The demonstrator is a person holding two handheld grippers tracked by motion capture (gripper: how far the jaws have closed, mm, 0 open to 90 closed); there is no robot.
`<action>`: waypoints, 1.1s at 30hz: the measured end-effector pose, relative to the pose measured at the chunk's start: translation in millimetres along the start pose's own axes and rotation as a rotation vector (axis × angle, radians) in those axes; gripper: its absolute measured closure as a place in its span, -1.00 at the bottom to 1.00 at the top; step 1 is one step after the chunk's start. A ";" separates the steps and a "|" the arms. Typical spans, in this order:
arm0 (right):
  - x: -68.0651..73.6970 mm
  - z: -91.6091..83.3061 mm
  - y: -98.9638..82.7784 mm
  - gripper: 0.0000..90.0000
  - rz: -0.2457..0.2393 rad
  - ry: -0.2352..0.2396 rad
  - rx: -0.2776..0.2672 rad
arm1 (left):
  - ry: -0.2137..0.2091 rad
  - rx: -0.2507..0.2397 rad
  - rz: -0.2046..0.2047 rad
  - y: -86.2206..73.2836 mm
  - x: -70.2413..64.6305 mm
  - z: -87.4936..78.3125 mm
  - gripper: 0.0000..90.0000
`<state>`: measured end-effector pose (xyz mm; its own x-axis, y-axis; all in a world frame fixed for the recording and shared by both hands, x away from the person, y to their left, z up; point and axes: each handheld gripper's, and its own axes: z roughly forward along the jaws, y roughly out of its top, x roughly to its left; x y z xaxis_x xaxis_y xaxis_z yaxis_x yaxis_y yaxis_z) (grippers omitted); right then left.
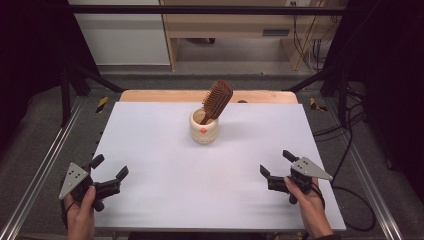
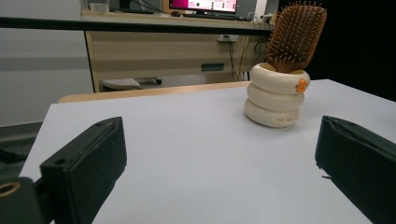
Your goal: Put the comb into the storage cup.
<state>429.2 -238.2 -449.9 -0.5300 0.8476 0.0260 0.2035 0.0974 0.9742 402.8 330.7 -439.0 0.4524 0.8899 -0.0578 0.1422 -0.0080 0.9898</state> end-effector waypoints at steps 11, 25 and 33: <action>7.7 8.2 -5.8 -0.94 -0.011 0.028 0.002 | -0.015 -0.003 0.002 0.2 -1.8 1.1 -0.95; 17.2 12.7 -11.2 -0.93 -0.024 0.088 -0.026 | -0.059 -0.015 0.017 1.6 -7.8 2.7 -0.96; 22.6 20.9 -13.8 -0.93 -0.044 0.117 -0.016 | -0.065 -0.002 0.012 0.2 -8.7 4.4 -0.96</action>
<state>431.6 -209.4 -467.4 -0.6304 0.7762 0.0082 0.1654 0.1240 0.9784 402.8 321.0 -438.8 0.5104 0.8582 -0.0540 0.1342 -0.0175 0.9908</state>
